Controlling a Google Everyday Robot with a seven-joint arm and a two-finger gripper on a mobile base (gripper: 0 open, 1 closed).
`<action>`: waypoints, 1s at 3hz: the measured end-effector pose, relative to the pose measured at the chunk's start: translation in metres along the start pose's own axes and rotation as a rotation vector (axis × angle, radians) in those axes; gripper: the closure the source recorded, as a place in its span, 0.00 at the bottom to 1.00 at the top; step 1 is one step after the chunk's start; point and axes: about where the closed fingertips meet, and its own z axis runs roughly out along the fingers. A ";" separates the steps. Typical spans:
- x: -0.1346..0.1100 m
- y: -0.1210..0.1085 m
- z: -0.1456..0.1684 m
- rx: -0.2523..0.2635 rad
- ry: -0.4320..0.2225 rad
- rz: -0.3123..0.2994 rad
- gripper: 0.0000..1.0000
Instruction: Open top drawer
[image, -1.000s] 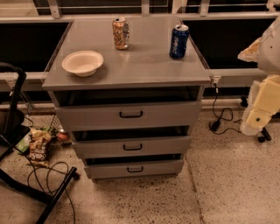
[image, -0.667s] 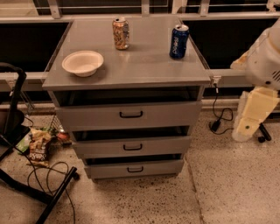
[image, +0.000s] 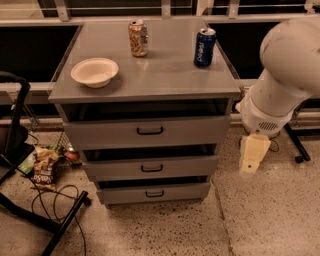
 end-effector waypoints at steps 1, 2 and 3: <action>-0.006 -0.028 0.066 0.021 0.026 -0.063 0.00; -0.012 -0.049 0.099 0.030 0.029 -0.094 0.00; -0.024 -0.066 0.126 0.021 0.024 -0.112 0.00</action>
Offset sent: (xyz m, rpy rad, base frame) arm 0.1046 0.0128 -0.1153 -0.0637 -0.0393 0.1148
